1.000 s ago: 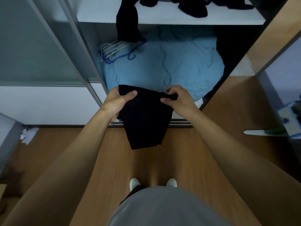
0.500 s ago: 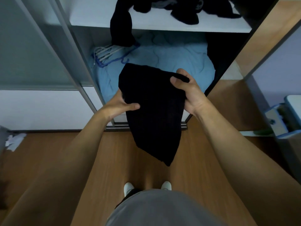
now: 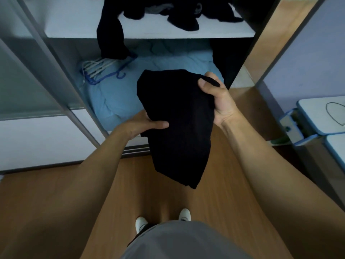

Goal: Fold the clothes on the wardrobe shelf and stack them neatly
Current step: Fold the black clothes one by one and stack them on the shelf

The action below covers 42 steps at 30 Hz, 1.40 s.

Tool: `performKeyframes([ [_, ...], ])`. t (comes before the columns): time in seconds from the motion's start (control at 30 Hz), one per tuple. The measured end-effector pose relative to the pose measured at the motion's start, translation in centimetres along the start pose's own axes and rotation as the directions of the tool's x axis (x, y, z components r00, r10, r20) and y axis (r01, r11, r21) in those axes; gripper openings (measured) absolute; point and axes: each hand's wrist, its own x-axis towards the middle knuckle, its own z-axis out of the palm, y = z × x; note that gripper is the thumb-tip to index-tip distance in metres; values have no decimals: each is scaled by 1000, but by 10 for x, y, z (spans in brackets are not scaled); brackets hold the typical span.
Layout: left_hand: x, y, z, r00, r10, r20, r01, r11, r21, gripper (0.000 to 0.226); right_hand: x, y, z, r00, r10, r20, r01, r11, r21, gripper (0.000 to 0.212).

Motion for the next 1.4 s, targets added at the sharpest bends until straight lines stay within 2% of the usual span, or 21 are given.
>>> performKeyframes([
  [0.13, -1, -13, 18, 998, -20, -55, 17, 998, -65, 64, -1, -10, -5, 987, -89, -130, 76, 992, -104, 42],
  [0.23, 5, -8, 29, 983, 13, -185, -37, 991, -126, 51, 4, -26, -17, 962, -149, -227, 114, 980, -163, 4],
  [0.27, 6, -5, 32, 972, 15, -233, -53, 986, -156, 46, 5, -30, -25, 959, -154, -238, 99, 968, -229, 7],
  [0.33, 7, 4, 36, 952, -10, -307, -58, 976, -211, 30, 1, -25, -40, 958, -83, -273, -48, 897, -440, 23],
  [0.37, 6, 9, 36, 944, -29, -328, -51, 971, -232, 22, -4, -14, -48, 950, -9, -311, -168, 825, -540, 38],
  [0.43, 2, 14, 34, 931, -67, -359, -32, 964, -264, 19, -15, 19, -62, 916, 154, -369, -369, 683, -631, 67],
  [0.47, -1, 16, 32, 923, -87, -374, -25, 958, -285, 20, -21, 36, -67, 904, 226, -364, -418, 653, -632, 69],
  [0.57, -10, 20, 18, 888, -170, -428, 6, 933, -360, 26, -32, 73, -68, 876, 333, -347, -477, 700, -531, 49],
  [0.67, -22, 24, 0, 843, -315, -435, 77, 872, -483, 36, -33, 92, -61, 914, 302, -272, -399, 791, -463, 27],
  [0.73, -30, 25, -14, 826, -348, -443, 99, 864, -493, 34, -27, 101, -50, 934, 244, -259, -331, 864, -380, 22],
  [0.8, -39, 22, -26, 785, -308, -537, 105, 921, -374, 34, -20, 106, -36, 938, 211, -275, -296, 899, -323, 24],
  [0.9, -53, 1, -36, 635, -151, -758, 159, 985, -64, 37, -8, 105, -18, 928, 192, -320, -278, 928, -247, 29],
  [0.97, -62, -15, -35, 565, -103, -818, 141, 990, -28, 32, -1, 100, -11, 911, 187, -368, -282, 933, -222, 30],
  [1.0, -67, -21, -32, 575, -115, -810, 135, 990, -44, 33, 1, 96, -8, 901, 189, -391, -292, 930, -223, 31],
  [1.13, -72, -37, -19, 803, -211, -558, 65, 960, -271, 48, 6, 90, 2, 869, 248, -428, -356, 914, -193, 33],
  [1.2, -72, -47, -21, 867, -177, -467, -2, 934, -358, 63, 5, 90, 8, 844, 327, -426, -415, 901, -130, 36],
  [1.3, -71, -62, -26, 916, -123, -382, -31, 927, -373, 88, 4, 91, 18, 802, 430, -415, -493, 868, -54, 36],
  [1.4, -68, -66, -31, 917, -90, -389, -50, 941, -334, 81, 11, 88, 28, 776, 469, -422, -539, 841, -56, 31],
])
